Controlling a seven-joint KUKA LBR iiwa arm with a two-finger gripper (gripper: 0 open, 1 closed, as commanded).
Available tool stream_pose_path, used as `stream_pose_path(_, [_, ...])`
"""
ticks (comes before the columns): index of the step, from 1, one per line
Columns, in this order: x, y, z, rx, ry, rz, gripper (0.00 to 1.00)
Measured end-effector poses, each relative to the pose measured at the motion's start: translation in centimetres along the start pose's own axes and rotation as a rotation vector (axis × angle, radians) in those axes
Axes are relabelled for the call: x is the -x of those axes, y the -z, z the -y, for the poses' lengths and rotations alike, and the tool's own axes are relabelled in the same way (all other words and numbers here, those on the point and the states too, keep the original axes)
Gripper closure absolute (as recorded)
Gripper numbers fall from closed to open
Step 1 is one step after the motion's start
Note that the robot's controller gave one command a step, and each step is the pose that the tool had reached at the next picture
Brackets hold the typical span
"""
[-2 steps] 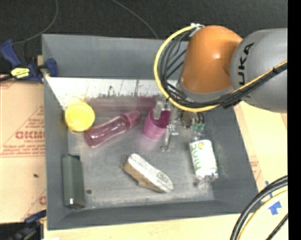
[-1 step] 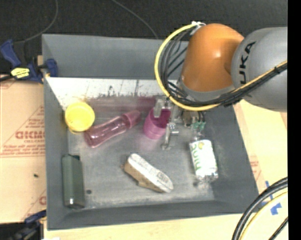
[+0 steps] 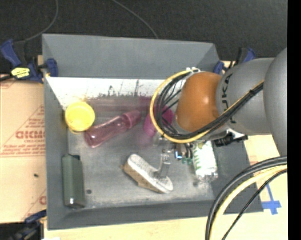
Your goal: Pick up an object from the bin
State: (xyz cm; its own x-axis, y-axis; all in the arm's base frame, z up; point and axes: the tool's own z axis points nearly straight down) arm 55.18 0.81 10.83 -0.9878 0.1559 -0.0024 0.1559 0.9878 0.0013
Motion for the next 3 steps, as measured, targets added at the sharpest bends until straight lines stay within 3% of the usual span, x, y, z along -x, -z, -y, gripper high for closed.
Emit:
stream_pose_path(1, [-2.3, 1.3, 0.1, 0.001, -0.039, 0.003, 0.0])
stream_pose_path(2, [-3.6, 0.0, -1.2, 0.0, -0.152, -0.003, 0.0])
stream_pose_path(3, [-5.9, -3.7, -4.1, 0.002, -0.213, -0.004, 0.0])
